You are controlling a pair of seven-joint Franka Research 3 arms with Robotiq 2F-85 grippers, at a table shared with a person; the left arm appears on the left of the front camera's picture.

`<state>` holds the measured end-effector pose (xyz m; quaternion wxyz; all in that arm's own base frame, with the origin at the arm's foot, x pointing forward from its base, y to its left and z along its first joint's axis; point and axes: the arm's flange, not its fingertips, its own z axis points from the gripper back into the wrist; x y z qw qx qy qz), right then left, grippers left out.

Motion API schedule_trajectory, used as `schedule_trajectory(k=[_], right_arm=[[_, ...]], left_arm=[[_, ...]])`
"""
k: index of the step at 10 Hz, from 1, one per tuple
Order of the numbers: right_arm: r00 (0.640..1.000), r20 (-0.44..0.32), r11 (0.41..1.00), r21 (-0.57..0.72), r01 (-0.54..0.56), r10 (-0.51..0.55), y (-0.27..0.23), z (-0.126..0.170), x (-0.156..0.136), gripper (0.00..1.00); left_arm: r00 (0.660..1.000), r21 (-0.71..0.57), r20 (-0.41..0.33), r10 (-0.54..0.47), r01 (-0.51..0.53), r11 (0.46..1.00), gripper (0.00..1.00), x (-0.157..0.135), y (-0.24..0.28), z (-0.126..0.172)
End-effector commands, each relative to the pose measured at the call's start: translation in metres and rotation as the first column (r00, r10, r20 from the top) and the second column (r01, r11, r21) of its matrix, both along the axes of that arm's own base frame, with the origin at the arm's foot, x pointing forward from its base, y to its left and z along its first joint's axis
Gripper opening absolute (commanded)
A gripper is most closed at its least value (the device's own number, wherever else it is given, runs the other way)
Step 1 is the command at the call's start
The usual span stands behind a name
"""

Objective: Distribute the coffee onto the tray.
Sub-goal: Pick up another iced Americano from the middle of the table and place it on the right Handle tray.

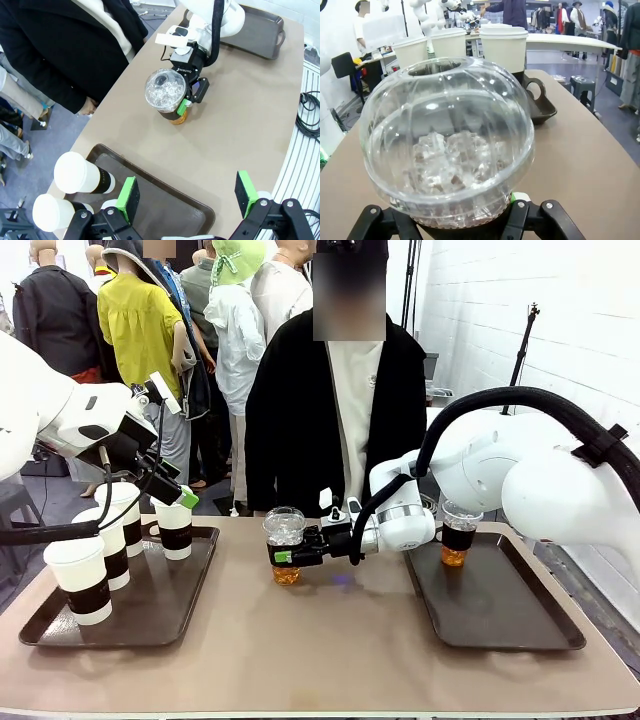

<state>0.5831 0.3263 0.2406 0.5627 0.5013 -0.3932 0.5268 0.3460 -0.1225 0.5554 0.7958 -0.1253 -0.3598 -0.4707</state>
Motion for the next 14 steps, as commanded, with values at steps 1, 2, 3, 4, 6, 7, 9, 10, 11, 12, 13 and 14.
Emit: schedule_trajectory(k=[1, 2, 3, 4, 6, 7, 9, 10, 11, 12, 13, 14], right_arm=[[1.0, -0.013, 1.0, 0.013, -0.019, 0.019, -0.001, 0.013, -0.005, 0.63], [1.0, -0.003, 1.0, 0.022, -0.016, 0.016, -0.007, 0.028, -0.011, 0.63], [1.0, -0.012, 1.0, 0.023, -0.015, 0.015, -0.016, 0.046, -0.019, 0.63], [1.0, -0.023, 1.0, 0.017, -0.01, 0.01, -0.028, 0.064, -0.03, 0.63], [0.999, -0.028, 1.0, 0.01, -0.022, 0.022, -0.056, 0.093, -0.055, 0.63], [0.999, -0.04, 0.999, -0.014, -0.032, 0.032, -0.075, 0.105, -0.071, 0.63], [0.999, -0.023, 0.999, -0.034, -0.031, 0.03, -0.115, 0.12, -0.1, 0.63], [0.999, -0.015, 0.999, -0.033, -0.03, 0.03, -0.132, 0.121, -0.11, 0.63], [0.999, -0.018, 0.999, -0.015, -0.032, 0.032, -0.148, 0.12, -0.117, 0.63], [1.0, -0.012, 1.0, -0.004, -0.014, 0.014, -0.155, 0.117, -0.119, 0.63], [1.0, -0.01, 1.0, 0.007, -0.005, 0.005, -0.156, 0.115, -0.118, 0.63], [1.0, -0.001, 1.0, -0.007, 0.018, -0.018, -0.151, 0.112, -0.114, 0.63]], left_arm=[[1.0, -0.002, -0.009, 0.003, -0.003, 1.0, 1.0, 0.001, 0.001, 0.0], [1.0, -0.002, -0.009, 0.003, -0.003, 1.0, 1.0, 0.001, 0.001, 0.0], [1.0, -0.002, -0.009, 0.003, -0.003, 1.0, 1.0, 0.001, 0.001, 0.0], [1.0, -0.002, -0.009, 0.003, -0.003, 1.0, 1.0, 0.001, 0.001, 0.0], [1.0, -0.002, -0.009, 0.003, -0.003, 1.0, 1.0, 0.001, 0.001, 0.0], [1.0, -0.002, -0.009, 0.003, -0.003, 1.0, 1.0, 0.001, 0.001, 0.0], [1.0, -0.002, -0.009, 0.003, -0.003, 1.0, 1.0, 0.001, 0.001, 0.0], [1.0, -0.002, -0.009, 0.003, -0.003, 1.0, 1.0, 0.001, 0.001, 0.0], [1.0, -0.002, -0.009, 0.003, -0.003, 1.0, 1.0, 0.001, 0.001, 0.0], [1.0, -0.002, -0.009, 0.003, -0.003, 1.0, 1.0, 0.001, 0.001, 0.0], [1.0, -0.002, -0.009, 0.003, -0.003, 1.0, 1.0, 0.001, 0.001, 0.0], [1.0, -0.002, -0.009, 0.003, -0.003, 1.0, 1.0, 0.001, 0.001, 0.0]])
